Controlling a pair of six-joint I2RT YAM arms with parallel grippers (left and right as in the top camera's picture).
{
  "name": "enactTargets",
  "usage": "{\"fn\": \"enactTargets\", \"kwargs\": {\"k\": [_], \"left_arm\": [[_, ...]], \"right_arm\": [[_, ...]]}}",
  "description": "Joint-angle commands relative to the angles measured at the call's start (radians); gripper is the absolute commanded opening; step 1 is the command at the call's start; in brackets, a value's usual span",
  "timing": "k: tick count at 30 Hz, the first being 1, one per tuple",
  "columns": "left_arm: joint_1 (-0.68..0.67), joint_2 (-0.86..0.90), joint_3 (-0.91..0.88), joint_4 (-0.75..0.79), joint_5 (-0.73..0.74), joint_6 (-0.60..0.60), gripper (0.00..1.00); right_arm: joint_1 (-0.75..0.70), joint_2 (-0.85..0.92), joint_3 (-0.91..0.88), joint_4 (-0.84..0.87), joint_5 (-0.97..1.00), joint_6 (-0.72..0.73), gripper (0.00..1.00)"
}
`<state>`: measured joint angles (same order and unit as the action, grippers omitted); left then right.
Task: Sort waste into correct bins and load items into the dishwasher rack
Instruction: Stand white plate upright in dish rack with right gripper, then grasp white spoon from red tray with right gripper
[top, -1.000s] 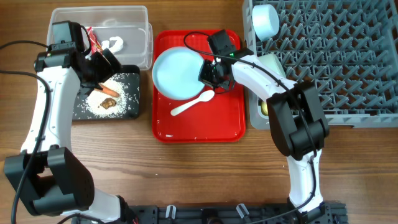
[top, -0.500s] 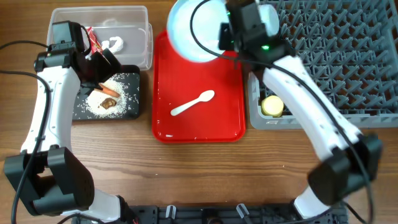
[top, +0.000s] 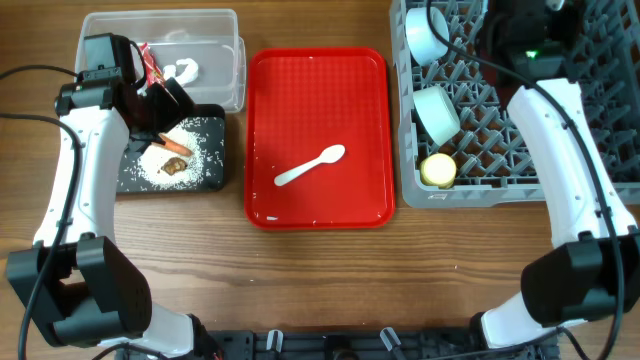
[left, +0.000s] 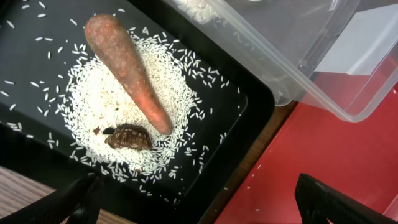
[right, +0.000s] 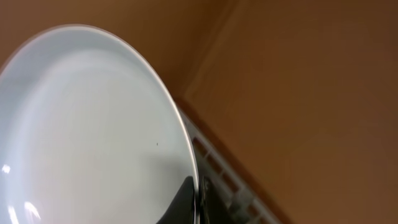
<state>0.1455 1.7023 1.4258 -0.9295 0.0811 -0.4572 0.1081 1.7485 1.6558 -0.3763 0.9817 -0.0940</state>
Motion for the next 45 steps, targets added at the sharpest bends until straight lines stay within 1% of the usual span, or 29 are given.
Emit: {"fn": "enactTargets", "kwargs": {"k": [1, 2, 3, 7, 13, 14, 15, 16, 17, 18, 20, 22, 23, 24, 25, 26, 27, 28, 29, 30, 31, 33, 34, 36, 37, 38, 40, 42, 45], "left_arm": [[-0.004, -0.012, 0.001, 0.001, 0.012, 0.005, 1.00], [-0.004, -0.012, 0.001, 0.001, 0.012, 0.005, 1.00], [-0.004, -0.012, 0.001, 0.001, 0.012, 0.005, 1.00], [-0.004, -0.012, 0.001, 0.001, 0.012, 0.005, 1.00], [-0.004, -0.012, 0.001, 0.001, 0.012, 0.005, 1.00], [-0.004, -0.012, 0.001, 0.001, 0.012, 0.005, 1.00], [-0.004, -0.012, 0.001, 0.001, 0.012, 0.005, 1.00], [-0.004, -0.012, 0.001, 0.001, 0.012, 0.005, 1.00], [-0.004, -0.012, 0.001, 0.001, 0.012, 0.005, 1.00], [-0.004, -0.012, 0.001, 0.001, 0.012, 0.005, 1.00], [-0.004, -0.012, 0.001, 0.001, 0.012, 0.005, 1.00], [-0.004, -0.012, 0.001, 0.001, 0.012, 0.005, 1.00], [-0.004, -0.012, 0.001, 0.001, 0.012, 0.005, 1.00], [-0.004, -0.012, 0.001, 0.001, 0.012, 0.005, 1.00], [-0.004, -0.012, 0.001, 0.001, 0.012, 0.005, 1.00], [-0.004, -0.012, 0.001, 0.001, 0.012, 0.005, 1.00], [-0.004, -0.012, 0.001, 0.001, 0.012, 0.005, 1.00], [-0.004, -0.012, 0.001, 0.001, 0.012, 0.005, 1.00], [-0.004, -0.012, 0.001, 0.001, 0.012, 0.005, 1.00], [-0.004, -0.012, 0.001, 0.001, 0.012, 0.005, 1.00], [-0.004, -0.012, 0.001, 0.001, 0.012, 0.005, 1.00], [-0.004, -0.012, 0.001, 0.001, 0.012, 0.005, 1.00], [-0.004, -0.012, 0.001, 0.001, 0.012, 0.005, 1.00], [-0.004, -0.012, 0.001, 0.001, 0.012, 0.005, 1.00], [-0.004, -0.012, 0.001, 0.001, 0.012, 0.005, 1.00], [-0.004, -0.012, 0.001, 0.001, 0.012, 0.005, 1.00], [-0.004, -0.012, 0.001, 0.001, 0.012, 0.005, 1.00], [-0.004, -0.012, 0.001, 0.001, 0.012, 0.005, 1.00], [-0.004, -0.012, 0.001, 0.001, 0.012, 0.005, 1.00]], "right_arm": [[-0.011, 0.093, 0.005, 0.058, -0.064, -0.328, 0.04], [-0.012, 0.120, 0.005, 0.071, -0.064, -0.389, 0.04], [-0.011, 0.138, 0.005, 0.077, -0.064, -0.406, 0.04], [-0.011, 0.220, 0.005, 0.077, -0.096, -0.417, 0.04], [0.000, 0.240, 0.005, 0.005, -0.227, -0.422, 0.04], [0.006, 0.240, 0.005, -0.006, -0.230, -0.422, 0.09], [0.011, 0.240, 0.005, -0.018, -0.232, -0.396, 0.45], [0.012, 0.234, 0.005, -0.029, -0.231, -0.342, 0.78], [0.012, 0.222, 0.005, -0.037, -0.232, -0.284, 0.89], [0.012, 0.210, 0.005, -0.042, -0.237, -0.250, 0.93], [0.014, 0.150, 0.005, -0.078, -0.328, -0.211, 0.95], [0.037, 0.050, 0.005, -0.136, -0.498, -0.137, 0.95], [0.052, 0.011, 0.005, -0.171, -0.630, -0.099, 0.95], [0.076, -0.027, 0.005, -0.211, -0.806, -0.032, 0.93], [0.094, -0.044, 0.005, -0.232, -0.942, 0.030, 0.89], [0.118, -0.047, 0.005, -0.257, -1.116, 0.141, 0.86], [0.145, -0.032, 0.002, -0.280, -1.227, 0.247, 0.80], [0.179, -0.010, -0.020, -0.294, -1.269, 0.400, 0.77], [0.208, 0.013, -0.042, -0.314, -1.260, 0.531, 0.75], [0.232, 0.036, -0.060, -0.346, -1.243, 0.656, 0.67], [0.272, 0.071, -0.095, -0.365, -1.242, 0.811, 0.66], [0.342, 0.126, -0.139, -0.365, -1.229, 1.008, 0.64], [0.388, 0.156, -0.148, -0.373, -1.192, 1.123, 0.60], [0.451, 0.193, -0.151, -0.373, -1.165, 1.224, 0.56], [0.494, 0.210, -0.151, -0.372, -1.135, 1.262, 0.52], [0.533, 0.225, -0.151, -0.376, -1.060, 1.297, 0.45], [0.583, 0.258, -0.151, -0.389, -0.943, 1.359, 0.38], [0.599, 0.304, -0.151, -0.387, -0.933, 1.412, 0.35], [0.599, 0.358, -0.151, -0.356, -0.919, 1.432, 0.34]]}}
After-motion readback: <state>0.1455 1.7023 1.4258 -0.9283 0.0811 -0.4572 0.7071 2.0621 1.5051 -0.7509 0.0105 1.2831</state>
